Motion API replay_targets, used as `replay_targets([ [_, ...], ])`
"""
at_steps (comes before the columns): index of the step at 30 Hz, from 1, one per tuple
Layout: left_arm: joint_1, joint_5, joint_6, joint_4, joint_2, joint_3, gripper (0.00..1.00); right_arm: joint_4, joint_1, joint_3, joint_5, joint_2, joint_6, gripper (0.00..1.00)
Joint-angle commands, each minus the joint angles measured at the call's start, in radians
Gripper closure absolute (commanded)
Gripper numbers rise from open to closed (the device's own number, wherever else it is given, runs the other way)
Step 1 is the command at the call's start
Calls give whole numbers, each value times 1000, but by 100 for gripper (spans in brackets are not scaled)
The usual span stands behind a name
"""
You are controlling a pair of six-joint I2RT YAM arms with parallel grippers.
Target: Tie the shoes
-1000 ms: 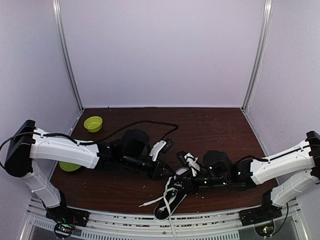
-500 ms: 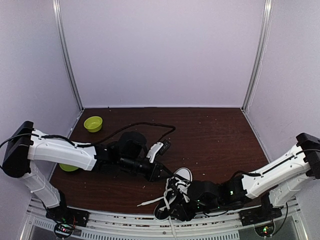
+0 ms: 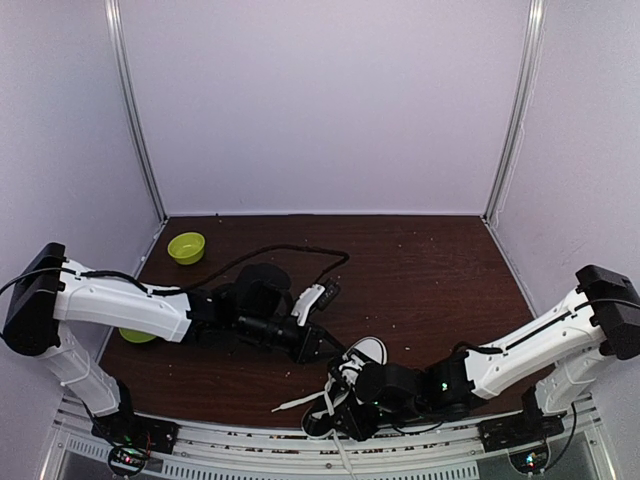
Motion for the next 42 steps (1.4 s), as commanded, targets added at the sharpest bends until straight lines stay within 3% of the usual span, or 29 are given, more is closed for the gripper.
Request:
replay_targets([
  [1,4,8,-5,65,-36,-16,100,-34,-2,21,26,40,16,77],
  [9,4,12,-6,75,-43,-29,100,-11,-15,16,17,57,-2,100],
  [18,-3,93,25,192,-69,-105,100,6,-30,-101,70,-44,66,100],
  [23,-43,139,112,102,-57,-93,100,-21,-62,-149,105,-118,69,100],
  [31,-59,66,131,33,-68,-115,100,-88,-101,-189,130,-256,32,100],
  [36,-60,26,134,34,-65,-94,100,-102,-102,-187,92,-355,-26,100],
  [42,-85,101,184,61,-41,-76,100,-217,-157,-168,136,-389,-22,100],
])
